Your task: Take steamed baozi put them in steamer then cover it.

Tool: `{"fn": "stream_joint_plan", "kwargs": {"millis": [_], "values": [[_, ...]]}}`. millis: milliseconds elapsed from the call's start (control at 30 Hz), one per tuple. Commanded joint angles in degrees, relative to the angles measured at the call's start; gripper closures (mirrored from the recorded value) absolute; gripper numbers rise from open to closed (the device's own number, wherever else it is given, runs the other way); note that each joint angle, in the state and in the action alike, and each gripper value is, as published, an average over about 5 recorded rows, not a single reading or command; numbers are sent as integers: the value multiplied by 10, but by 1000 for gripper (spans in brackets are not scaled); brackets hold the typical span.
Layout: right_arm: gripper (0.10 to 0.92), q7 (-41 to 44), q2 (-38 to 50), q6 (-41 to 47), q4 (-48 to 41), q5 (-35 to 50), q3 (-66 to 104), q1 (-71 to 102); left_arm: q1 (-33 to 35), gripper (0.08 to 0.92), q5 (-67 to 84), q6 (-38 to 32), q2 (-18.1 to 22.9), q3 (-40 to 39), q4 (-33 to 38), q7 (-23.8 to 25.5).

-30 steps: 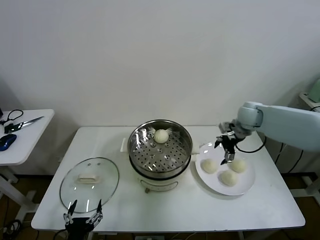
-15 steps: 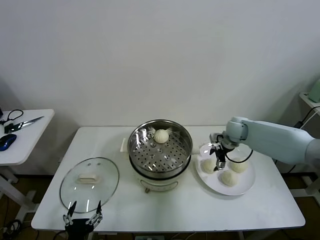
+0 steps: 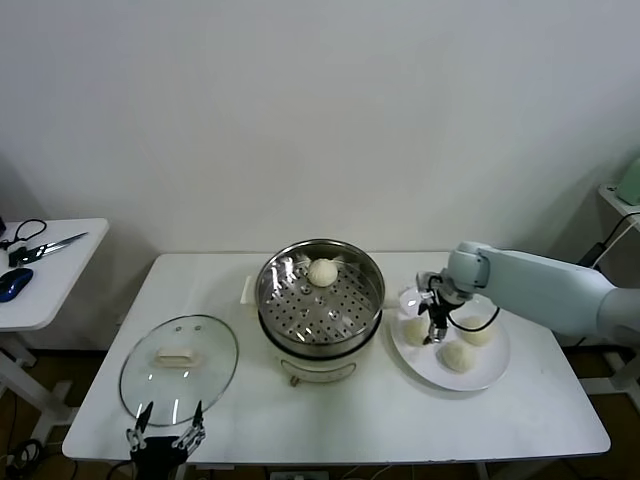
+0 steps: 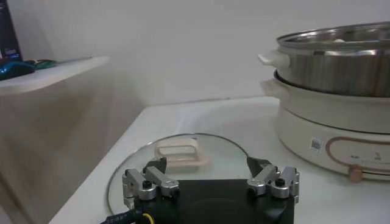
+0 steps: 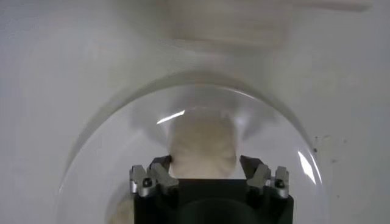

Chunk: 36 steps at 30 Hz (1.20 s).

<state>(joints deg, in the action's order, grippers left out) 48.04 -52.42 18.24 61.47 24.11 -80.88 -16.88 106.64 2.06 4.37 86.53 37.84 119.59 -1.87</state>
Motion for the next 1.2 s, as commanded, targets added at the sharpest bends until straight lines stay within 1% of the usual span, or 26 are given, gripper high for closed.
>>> {"fn": "stream_joint_plan", "kwargs": {"millis": [33,300,433,533,733,900,1067,1200], "values": [[282,-1,-4,2,-11,-4,14,14,0,177,0,0,0,0,-1,0],[319,20,-2,-14,-20,-25,25,6,4,177,-2,-2,1,-1,1,-1],[321,44,7,-33,-13,-36,24,-30,4,177,-3,-3,2,-1,2,-1],[321,71,18,-54,-5,-28,5,-75,4,177,-2,-3,1,0,1,-1],[321,118,36,-89,31,34,-57,-211,5,177,-3,-6,1,-1,-2,-2],[321,161,25,-114,40,96,-113,-348,6,177,-3,-5,-3,-1,0,-2],[321,184,-2,-114,49,157,-95,-429,5,177,-3,-6,-5,-2,0,-2],[321,174,-28,-91,84,209,-66,-449,5,177,-3,-6,-7,-3,1,-2]]}}
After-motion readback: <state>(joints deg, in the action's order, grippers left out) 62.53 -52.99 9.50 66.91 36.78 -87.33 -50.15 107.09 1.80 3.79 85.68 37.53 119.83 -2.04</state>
